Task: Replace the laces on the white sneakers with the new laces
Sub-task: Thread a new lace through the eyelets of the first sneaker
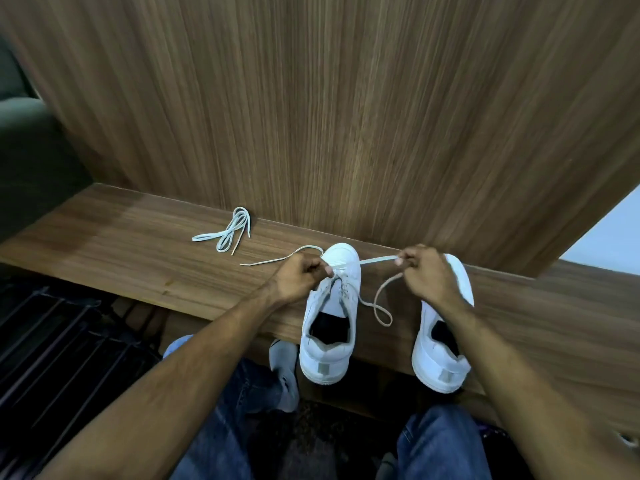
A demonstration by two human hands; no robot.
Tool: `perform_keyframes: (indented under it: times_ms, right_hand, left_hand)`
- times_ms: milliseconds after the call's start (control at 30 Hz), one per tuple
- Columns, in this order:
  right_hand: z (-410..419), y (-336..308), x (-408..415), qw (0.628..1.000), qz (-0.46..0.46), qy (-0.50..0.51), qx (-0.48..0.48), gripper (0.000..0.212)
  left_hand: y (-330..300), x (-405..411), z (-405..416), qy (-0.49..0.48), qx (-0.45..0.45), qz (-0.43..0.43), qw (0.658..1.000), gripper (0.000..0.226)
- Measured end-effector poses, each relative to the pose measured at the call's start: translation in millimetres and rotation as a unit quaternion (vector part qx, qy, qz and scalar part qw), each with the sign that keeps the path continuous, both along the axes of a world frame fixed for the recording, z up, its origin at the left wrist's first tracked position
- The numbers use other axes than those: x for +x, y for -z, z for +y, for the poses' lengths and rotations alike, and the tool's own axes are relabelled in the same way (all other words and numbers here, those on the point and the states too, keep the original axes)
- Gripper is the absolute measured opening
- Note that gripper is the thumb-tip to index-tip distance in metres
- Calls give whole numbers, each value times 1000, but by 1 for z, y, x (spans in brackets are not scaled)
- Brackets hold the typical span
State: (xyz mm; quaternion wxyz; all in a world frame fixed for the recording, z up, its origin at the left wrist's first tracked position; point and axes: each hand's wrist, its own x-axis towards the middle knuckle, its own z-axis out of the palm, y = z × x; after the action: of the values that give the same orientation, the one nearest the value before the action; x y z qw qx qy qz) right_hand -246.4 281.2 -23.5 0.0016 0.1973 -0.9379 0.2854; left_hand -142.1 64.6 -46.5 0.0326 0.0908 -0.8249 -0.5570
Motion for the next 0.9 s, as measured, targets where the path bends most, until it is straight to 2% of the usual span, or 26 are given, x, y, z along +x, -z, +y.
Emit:
perform_keyframes:
  times_ms: [100,167,267,333,400,433,567,667,733,767,833,900]
  right_hand:
    - [28,-2,-11,996,17,88,17,18]
    - [36,1,-12,993,29,95,67,18]
    - [28,10,-5,988,75,2,138,26]
    - [9,15,7,985,86,-108,101,37]
    - [-15,14,24,978,67,-195,27,39]
    - [-26,13,32,975,64,-210,16,37]
    - [-50,13,44,972,111,-157,132,28]
    - [-50,21,36,993,38,-78,83,27]
    - [-47,27,30,998,-64,-20,-5,22]
    - [-46,29,27,993,-105,-2,-57,18]
    - [-44,31,26,981,-147,9,-125,18]
    - [-44,33,27,981,-151,4,-126,15]
  left_hand:
    - [12,4,-16,-27,18,-10,999,18]
    - [15,2,-18,-32,23,-13,999,19]
    - [13,-5,-10,-20,2,0,1000,15]
    - [11,-10,-1,3,-12,3,1000,15]
    - [8,-14,9,29,-24,8,999,20]
    - [8,-16,13,37,-32,12,999,23]
    - [19,-19,10,-2,-45,26,999,19]
    - [35,-16,1,-46,-65,-6,997,6]
    - [39,-13,1,-58,-92,-58,992,12]
    - [40,-12,1,-63,-97,-77,990,8]
    - [40,-13,2,-69,-115,-87,987,32]
    - [41,-14,2,-79,-125,-94,985,43]
